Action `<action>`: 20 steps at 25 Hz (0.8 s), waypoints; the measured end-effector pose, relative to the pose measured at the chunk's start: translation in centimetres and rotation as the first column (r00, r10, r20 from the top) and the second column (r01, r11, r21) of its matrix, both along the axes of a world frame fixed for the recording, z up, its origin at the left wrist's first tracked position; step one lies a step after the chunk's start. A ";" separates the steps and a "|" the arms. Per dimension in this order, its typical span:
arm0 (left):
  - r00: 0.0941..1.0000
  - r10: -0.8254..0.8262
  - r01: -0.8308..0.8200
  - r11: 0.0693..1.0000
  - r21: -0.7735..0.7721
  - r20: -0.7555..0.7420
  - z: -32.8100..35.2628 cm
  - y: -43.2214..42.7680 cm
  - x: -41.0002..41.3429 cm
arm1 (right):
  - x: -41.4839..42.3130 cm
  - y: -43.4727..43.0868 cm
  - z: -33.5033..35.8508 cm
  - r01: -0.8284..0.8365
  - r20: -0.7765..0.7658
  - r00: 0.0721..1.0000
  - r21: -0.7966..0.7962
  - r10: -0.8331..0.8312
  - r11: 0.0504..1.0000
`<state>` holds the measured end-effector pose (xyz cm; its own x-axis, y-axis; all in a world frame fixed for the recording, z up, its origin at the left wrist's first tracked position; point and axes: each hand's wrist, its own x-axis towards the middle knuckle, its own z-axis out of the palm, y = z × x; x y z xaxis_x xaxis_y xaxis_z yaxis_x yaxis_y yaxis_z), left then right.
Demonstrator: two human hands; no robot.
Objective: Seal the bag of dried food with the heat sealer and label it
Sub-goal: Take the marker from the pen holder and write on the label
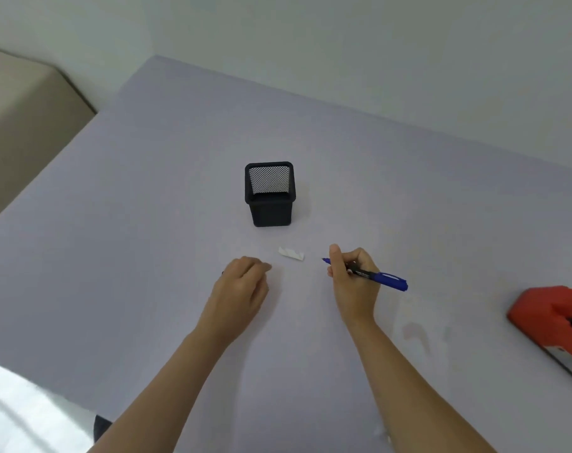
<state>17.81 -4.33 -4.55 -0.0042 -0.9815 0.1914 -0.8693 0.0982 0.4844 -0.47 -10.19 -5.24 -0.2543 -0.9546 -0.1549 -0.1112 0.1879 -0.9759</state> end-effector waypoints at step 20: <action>0.973 0.171 -0.158 0.983 0.092 -0.155 -2.6 -2.0 -6.4 | 0.3 -0.3 -2.2 -0.055 -0.185 0.983 -0.163 0.024 0.985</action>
<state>11.44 -6.35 -7.17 0.1831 -0.9781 0.0986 -0.7798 -0.0835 0.6204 -0.19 -10.54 -7.44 -0.2250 -0.9730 0.0523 -0.2931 0.0164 -0.9559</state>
